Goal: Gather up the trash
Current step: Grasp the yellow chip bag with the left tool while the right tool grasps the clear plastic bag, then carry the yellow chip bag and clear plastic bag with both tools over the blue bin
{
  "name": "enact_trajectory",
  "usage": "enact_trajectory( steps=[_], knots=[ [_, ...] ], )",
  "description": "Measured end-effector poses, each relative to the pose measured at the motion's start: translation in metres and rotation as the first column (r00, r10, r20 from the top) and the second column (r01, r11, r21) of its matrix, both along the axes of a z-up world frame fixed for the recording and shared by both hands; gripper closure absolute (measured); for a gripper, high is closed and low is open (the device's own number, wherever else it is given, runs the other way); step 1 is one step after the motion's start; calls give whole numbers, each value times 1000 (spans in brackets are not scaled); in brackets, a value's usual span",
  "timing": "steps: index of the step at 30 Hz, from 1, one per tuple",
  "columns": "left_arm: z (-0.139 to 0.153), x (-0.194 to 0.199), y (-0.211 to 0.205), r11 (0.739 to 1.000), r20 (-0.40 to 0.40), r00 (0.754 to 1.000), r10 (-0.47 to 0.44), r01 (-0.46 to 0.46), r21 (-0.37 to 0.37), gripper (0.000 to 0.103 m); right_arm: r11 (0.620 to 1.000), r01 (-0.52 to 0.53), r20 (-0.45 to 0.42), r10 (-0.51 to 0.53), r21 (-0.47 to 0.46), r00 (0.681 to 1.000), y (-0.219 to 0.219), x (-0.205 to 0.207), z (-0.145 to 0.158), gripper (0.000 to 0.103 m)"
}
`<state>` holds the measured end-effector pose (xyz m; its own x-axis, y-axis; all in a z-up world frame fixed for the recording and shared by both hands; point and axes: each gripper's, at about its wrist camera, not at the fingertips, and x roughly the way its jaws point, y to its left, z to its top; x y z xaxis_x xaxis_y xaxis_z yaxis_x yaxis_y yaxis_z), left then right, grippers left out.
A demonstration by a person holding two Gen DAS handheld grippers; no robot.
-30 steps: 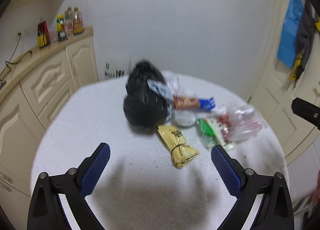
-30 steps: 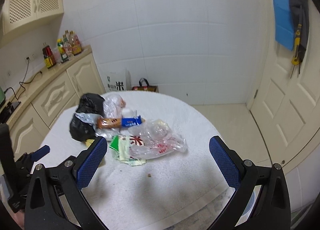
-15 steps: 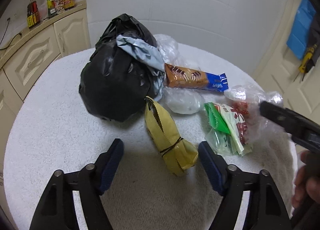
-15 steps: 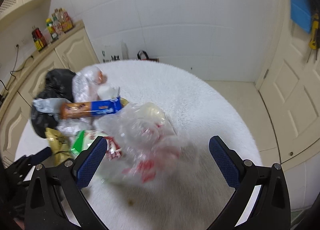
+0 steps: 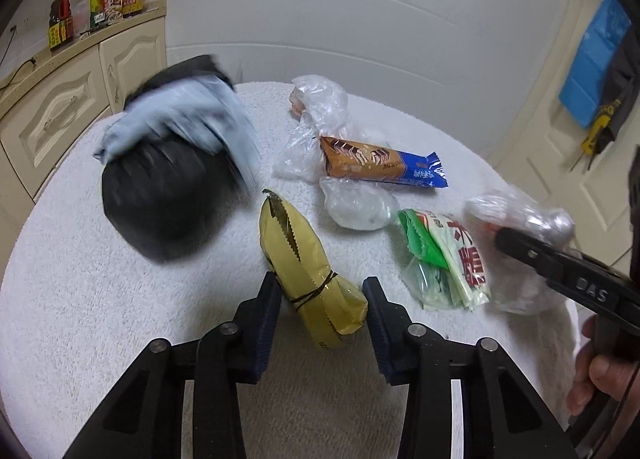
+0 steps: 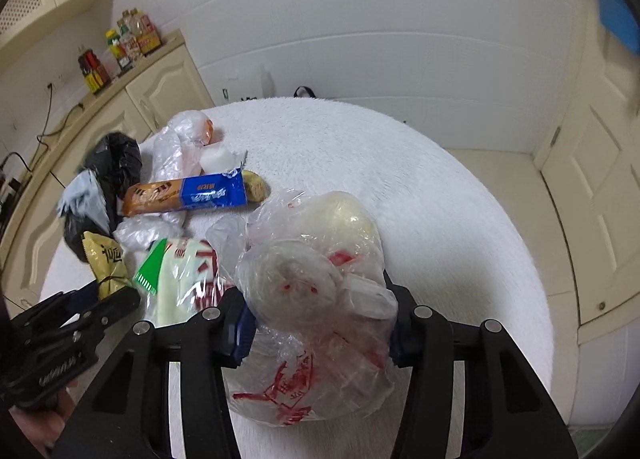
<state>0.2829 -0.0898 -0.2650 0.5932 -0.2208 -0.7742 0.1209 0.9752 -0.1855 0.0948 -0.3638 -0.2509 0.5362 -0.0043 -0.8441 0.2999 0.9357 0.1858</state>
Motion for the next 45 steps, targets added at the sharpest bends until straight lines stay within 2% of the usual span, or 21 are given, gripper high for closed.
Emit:
enact_trajectory(
  steps=[6, 13, 19, 26, 36, 45],
  knots=[
    [-2, 0, 12, 1000, 23, 1000, -11, 11, -16, 69, 999, 30, 32, -30, 25, 999, 2, -35, 20, 52],
    [6, -31, 6, 999, 73, 996, -47, 48, -18, 71, 998, 47, 61, -50, 39, 997, 11, -70, 36, 52],
    [12, -56, 17, 997, 104, 992, -66, 69, -24, 72, 997, 53, 85, -58, 54, 995, 16, -90, 46, 52],
    [44, -80, 18, 993, 176, 978, -109, 117, -33, 72, 996, 71, 124, -76, 47, 989, 14, -111, 64, 52],
    [111, -125, -11, 979, 323, 928, -187, 202, -16, 72, 994, 107, 236, -110, 23, 965, 1, -145, 110, 52],
    [156, -157, -56, 948, 430, 856, -287, 317, 0, 72, 982, 189, 339, -173, -16, 925, -22, -184, 155, 52]
  ],
)
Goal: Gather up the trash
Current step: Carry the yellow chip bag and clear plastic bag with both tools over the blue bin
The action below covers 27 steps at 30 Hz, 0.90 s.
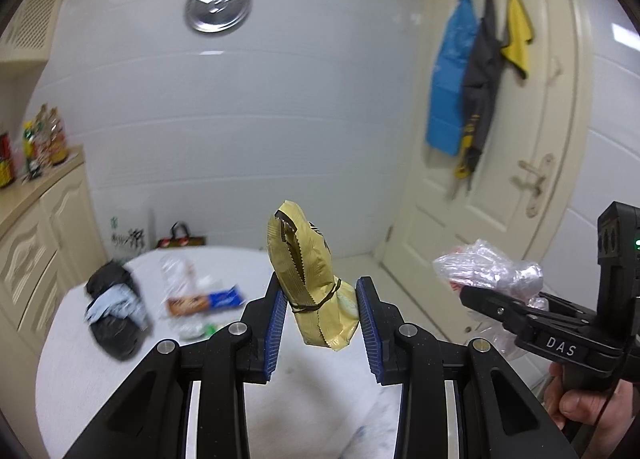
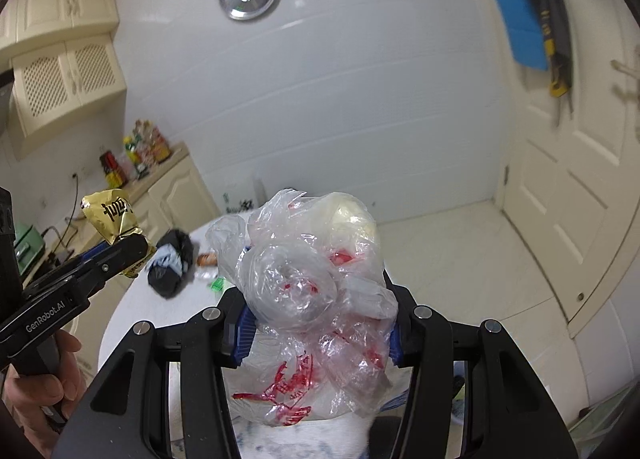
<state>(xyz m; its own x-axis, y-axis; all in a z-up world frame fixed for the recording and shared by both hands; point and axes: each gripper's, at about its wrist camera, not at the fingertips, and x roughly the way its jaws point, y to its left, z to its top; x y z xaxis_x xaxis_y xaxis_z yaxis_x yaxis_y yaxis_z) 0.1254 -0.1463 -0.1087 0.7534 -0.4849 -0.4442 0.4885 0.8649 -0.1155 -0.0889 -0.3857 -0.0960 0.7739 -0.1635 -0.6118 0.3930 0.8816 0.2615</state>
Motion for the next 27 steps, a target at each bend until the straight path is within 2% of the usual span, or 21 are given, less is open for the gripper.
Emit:
enact_trajectory(
  steps=[8, 14, 20, 27],
  knots=[
    [0, 10, -53, 993, 33, 992, -120, 120, -10, 72, 991, 129, 42, -128, -43, 991, -38, -41, 26, 52],
    [-6, 30, -101, 979, 13, 979, -204, 204, -8, 72, 972, 233, 39, -231, -42, 972, -74, -72, 27, 52],
    [-20, 53, -157, 958, -38, 957, -286, 287, 24, 72, 943, 332, 7, -332, -15, 943, -115, -99, 10, 52],
    [-56, 87, -220, 927, -156, 922, -354, 368, 70, 72, 906, 419, -83, -414, 56, 907, -166, -115, -44, 52]
  ],
)
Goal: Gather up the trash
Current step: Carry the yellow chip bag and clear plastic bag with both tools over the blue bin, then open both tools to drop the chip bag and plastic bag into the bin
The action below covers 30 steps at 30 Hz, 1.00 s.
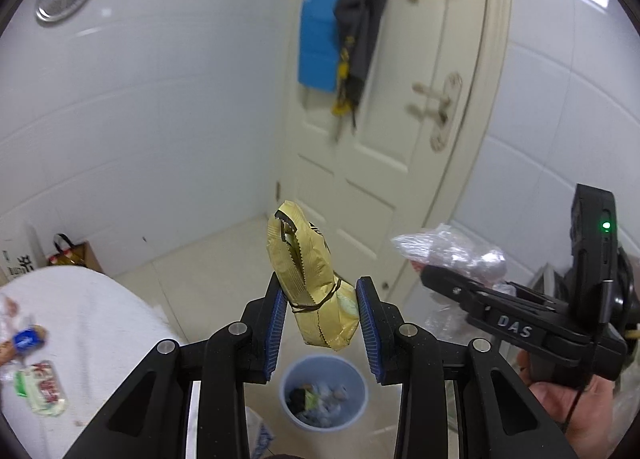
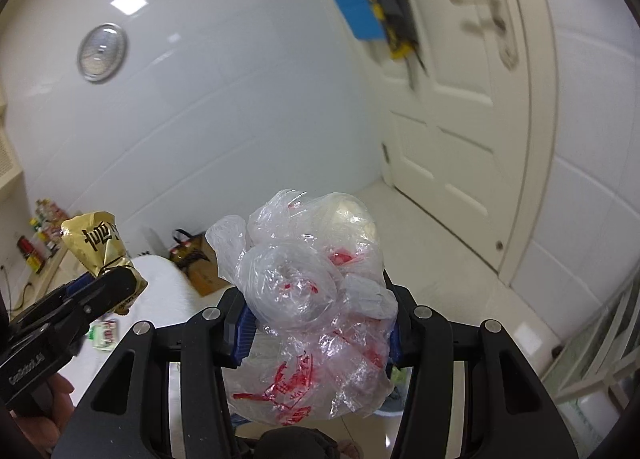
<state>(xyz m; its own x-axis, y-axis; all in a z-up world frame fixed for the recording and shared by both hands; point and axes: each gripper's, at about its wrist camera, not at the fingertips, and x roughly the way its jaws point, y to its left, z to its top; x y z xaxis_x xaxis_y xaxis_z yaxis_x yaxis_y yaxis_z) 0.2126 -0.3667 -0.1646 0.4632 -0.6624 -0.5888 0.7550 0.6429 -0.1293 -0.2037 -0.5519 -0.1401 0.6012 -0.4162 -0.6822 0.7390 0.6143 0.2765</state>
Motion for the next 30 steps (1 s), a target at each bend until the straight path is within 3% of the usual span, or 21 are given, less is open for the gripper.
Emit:
enact_trajectory(
  steps=[10, 24, 30],
  knots=[
    [-56, 56, -100, 988, -135, 990, -48, 67, 140, 72, 987, 78, -90, -66, 142, 994, -54, -8, -80, 52],
    [-143, 120, -205, 949, -275, 961, -34, 118, 294, 72, 934, 168, -182, -114, 316, 977, -101, -16, -172, 52],
    [-165, 139, -242, 931, -311, 950, -23, 134, 341, 70, 909, 206, -210, -135, 362, 968, -115, -16, -199, 40]
  ],
)
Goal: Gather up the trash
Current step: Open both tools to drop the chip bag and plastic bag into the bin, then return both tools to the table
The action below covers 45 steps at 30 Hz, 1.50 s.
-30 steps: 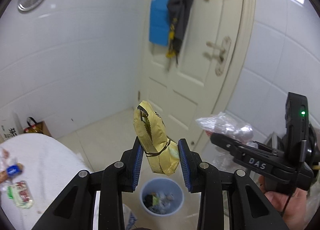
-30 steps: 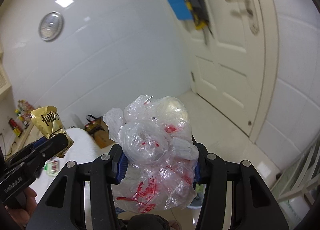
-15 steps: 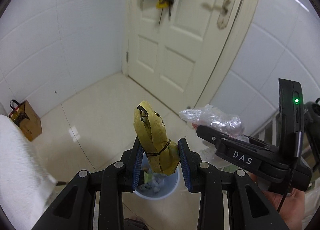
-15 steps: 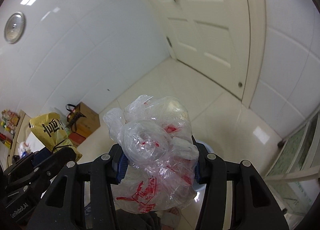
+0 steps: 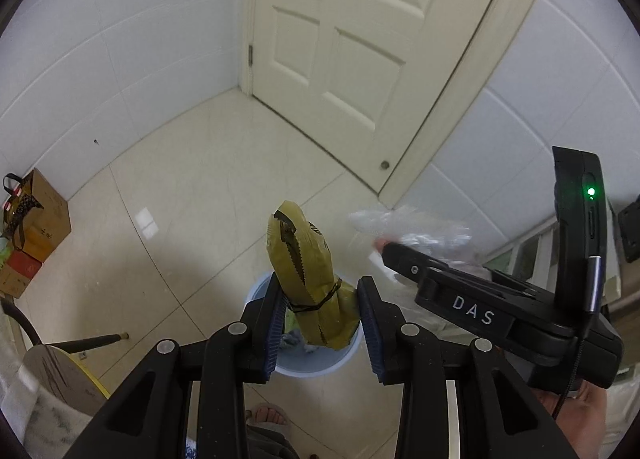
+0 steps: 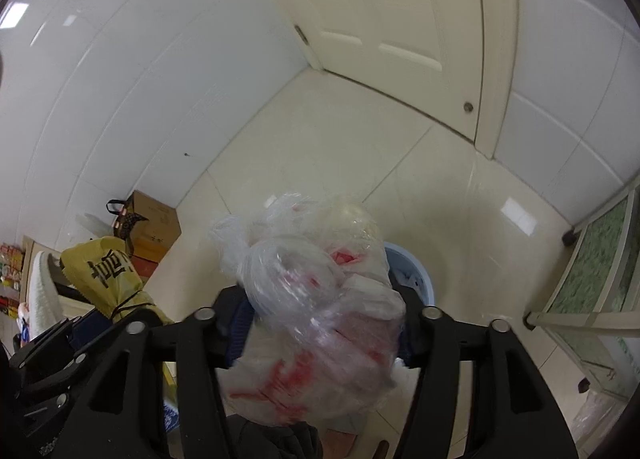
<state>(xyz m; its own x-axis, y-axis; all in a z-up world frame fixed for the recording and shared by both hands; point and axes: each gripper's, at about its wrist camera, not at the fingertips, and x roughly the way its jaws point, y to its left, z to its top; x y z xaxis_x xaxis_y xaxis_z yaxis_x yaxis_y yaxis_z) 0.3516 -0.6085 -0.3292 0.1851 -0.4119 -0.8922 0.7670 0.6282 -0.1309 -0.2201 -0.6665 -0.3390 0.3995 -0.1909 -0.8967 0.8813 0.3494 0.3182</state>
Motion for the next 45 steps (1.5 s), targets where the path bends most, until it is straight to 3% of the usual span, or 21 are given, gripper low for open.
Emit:
enact_trajectory(
  steps=[2, 4, 6, 9, 13, 24, 34, 45],
  knots=[
    [-5, 3, -9, 1000, 6, 1000, -9, 9, 24, 64, 1000, 23, -7, -23, 13, 1000, -3, -3, -6, 29],
    [-9, 8, -22, 999, 13, 1000, -17, 17, 37, 47, 999, 42, 0, -42, 19, 999, -5, -8, -9, 15],
    [-9, 10, -28, 999, 41, 999, -6, 4, 44, 21, 998, 61, -2, -61, 20, 998, -6, -12, -10, 11],
    [-8, 11, -34, 998, 83, 996, 24, -29, 58, 9, 997, 78, -5, -78, 8, 997, -5, -15, -7, 0],
    [-4, 9, -40, 997, 104, 993, 47, -54, 60, 5, 996, 91, -24, -92, -10, 996, -3, -17, -4, 0],
    [47, -33, 19, 995, 169, 981, 92, -85, -46, 5, 993, 73, 3, -73, -87, 997, 18, -9, 43, 0],
    [119, -76, 124, 980, 221, 965, 144, -109, -166, 3, 981, 27, 40, -20, -191, 999, 57, 8, 108, 0],
    [198, -139, 252, 939, 302, 919, 255, -160, -305, 1, 948, -63, 88, 95, -313, 992, 122, 42, 178, 0]
  ],
)
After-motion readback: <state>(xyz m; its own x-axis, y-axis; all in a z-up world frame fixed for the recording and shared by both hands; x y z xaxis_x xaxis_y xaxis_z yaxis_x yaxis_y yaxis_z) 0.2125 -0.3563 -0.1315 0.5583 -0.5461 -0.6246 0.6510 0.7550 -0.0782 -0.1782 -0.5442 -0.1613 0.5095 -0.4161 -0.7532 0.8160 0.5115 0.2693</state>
